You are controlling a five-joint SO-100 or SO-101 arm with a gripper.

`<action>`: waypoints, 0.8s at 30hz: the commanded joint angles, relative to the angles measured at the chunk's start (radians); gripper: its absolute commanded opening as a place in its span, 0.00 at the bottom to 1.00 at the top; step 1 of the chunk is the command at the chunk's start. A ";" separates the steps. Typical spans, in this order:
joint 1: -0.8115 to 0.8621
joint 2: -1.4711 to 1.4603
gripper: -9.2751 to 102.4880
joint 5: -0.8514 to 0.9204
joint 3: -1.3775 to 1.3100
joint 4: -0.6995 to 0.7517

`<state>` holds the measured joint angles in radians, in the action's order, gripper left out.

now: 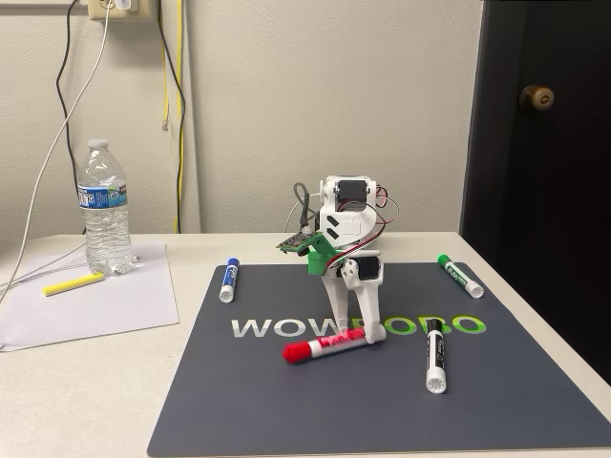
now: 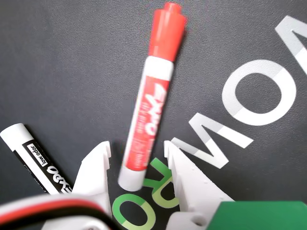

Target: Pick up the red marker.

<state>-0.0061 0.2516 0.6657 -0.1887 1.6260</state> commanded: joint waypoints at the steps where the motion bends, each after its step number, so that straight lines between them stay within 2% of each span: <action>1: -0.002 0.011 0.29 0.011 -0.035 0.011; 24: 0.103 0.018 0.28 0.118 -0.035 0.084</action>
<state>0.0660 0.2531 0.7655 -0.1902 1.6981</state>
